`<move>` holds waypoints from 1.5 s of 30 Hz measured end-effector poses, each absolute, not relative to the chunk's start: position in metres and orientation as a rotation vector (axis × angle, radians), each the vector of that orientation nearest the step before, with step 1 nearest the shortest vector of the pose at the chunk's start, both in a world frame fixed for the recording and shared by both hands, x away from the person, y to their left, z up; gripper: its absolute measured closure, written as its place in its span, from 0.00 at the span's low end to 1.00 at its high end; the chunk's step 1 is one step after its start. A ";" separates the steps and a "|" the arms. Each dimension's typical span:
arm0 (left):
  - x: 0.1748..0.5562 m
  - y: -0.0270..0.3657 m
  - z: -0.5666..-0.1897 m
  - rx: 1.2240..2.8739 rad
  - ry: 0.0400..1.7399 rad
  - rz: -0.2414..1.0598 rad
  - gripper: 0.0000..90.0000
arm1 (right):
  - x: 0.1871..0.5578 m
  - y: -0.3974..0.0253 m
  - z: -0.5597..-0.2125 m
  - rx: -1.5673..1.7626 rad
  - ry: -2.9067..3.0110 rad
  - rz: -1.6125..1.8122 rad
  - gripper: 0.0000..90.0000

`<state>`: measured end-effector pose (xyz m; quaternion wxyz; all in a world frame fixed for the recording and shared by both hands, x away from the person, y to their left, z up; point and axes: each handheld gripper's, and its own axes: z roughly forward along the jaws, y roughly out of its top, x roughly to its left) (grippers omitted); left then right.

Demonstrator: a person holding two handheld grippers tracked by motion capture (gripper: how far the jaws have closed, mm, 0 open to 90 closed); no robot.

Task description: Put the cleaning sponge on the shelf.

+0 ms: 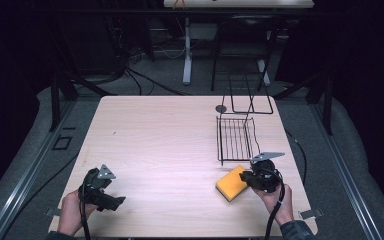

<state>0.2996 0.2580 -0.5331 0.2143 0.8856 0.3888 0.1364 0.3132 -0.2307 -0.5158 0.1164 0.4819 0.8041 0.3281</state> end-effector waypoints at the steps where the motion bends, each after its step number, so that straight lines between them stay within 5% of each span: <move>1: 0.300 0.258 -0.533 2.457 1.079 0.378 0.08 | 0.313 -0.231 -0.516 1.411 2.354 0.961 0.80; 6: 0.299 0.258 -0.533 2.463 1.074 0.377 0.08 | 0.311 -0.217 -0.519 1.393 2.418 0.910 0.46; 14: 0.300 0.257 -0.534 2.474 1.069 0.364 0.08 | 0.322 -0.218 -0.530 1.438 2.417 0.766 0.38; 24: 0.300 0.257 -0.535 2.471 1.076 0.366 0.08 | 0.328 -0.215 -0.544 1.468 2.467 0.693 0.68; 33: 0.300 0.257 -0.536 2.479 1.070 0.360 0.08 | 0.325 -0.218 -0.543 1.493 2.428 0.743 0.83; 36: 0.300 0.257 -0.536 2.478 1.068 0.356 0.08 | 0.323 -0.219 -0.539 1.490 2.409 0.773 0.98; 45: 0.300 0.257 -0.536 2.483 1.064 0.353 0.08 | 0.320 -0.219 -0.534 1.479 2.381 0.798 1.00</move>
